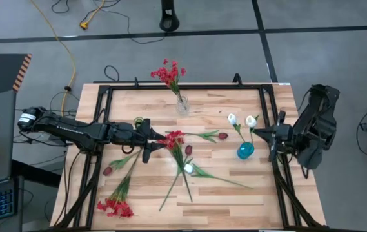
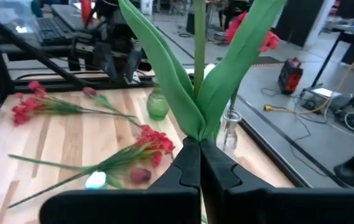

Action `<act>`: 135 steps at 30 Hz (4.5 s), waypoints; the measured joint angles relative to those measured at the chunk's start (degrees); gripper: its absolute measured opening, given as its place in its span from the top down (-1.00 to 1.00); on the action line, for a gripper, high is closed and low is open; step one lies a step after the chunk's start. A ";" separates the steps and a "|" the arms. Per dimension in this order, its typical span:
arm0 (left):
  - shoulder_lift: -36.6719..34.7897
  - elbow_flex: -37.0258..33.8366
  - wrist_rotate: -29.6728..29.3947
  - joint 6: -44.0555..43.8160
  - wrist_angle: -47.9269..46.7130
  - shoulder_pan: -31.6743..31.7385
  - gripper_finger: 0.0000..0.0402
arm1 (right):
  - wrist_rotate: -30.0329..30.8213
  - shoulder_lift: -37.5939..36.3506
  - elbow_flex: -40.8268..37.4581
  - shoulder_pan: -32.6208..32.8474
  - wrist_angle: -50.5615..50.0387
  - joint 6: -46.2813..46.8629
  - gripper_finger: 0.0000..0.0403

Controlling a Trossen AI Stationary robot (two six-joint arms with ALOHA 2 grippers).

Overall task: Sort flowers into vase by color
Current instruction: Put the top white tulip into the blue vase

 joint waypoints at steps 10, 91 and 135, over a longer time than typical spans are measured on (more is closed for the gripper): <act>0.00 0.00 -0.02 -0.44 0.02 0.00 0.30 | 2.77 -0.11 -2.41 0.02 0.37 1.82 0.88; 0.00 0.00 0.02 -1.90 0.00 0.00 0.30 | 2.03 16.04 -19.65 0.00 -0.49 36.53 0.86; 26.34 10.42 -0.22 11.84 22.87 -0.46 0.30 | 4.66 16.02 -19.65 0.77 -1.62 35.89 0.90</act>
